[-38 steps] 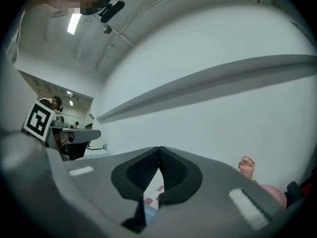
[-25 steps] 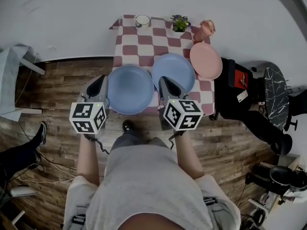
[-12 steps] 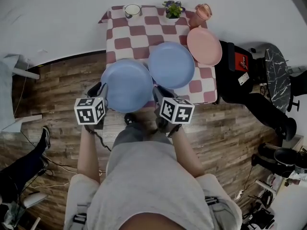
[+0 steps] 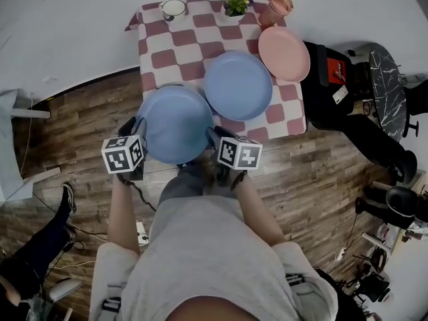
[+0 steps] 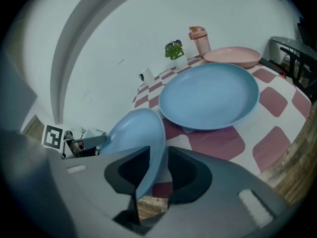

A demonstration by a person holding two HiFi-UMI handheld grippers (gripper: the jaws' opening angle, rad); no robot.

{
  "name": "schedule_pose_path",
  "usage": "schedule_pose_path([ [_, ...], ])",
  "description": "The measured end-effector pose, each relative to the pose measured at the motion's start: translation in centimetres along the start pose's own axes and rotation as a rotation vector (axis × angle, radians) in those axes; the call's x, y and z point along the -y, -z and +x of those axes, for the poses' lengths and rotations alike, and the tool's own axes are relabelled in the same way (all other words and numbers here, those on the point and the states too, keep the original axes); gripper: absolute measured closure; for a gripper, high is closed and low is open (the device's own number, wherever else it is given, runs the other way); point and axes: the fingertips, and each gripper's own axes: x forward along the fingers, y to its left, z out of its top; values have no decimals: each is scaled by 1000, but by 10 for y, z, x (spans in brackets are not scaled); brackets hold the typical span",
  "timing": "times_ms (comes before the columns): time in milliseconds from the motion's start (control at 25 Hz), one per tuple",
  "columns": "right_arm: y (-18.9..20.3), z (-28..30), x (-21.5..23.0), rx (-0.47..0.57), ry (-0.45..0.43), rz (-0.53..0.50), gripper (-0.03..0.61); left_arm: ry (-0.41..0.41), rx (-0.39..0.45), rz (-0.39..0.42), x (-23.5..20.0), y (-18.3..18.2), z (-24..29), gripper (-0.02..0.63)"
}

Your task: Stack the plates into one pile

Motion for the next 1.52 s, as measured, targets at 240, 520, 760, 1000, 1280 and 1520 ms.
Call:
schedule_pose_path([
  [240, 13, 17, -2, -39, 12, 25, 457, 10, -58, -18, -8, 11, 13, 457],
  [520, 12, 20, 8, -57, 88, 3, 549, 27, -127, -2, -3, 28, 22, 522],
  [760, -22, 6, -7, 36, 74, -97, 548, 56, -47, 8, 3, -6, 9, 535],
  [1000, -54, -14, -7, 126, 68, -114, 551, 97, 34, 34, 22, -42, -1, 548],
  [1280, -76, -51, 18, 233, 111, -39, 558, 192, 65, 94, 67, -73, 10, 557],
  [1520, -87, -88, 58, 303, 180, 24, 560, 280, 52, 165, 122, -87, 30, 558],
])
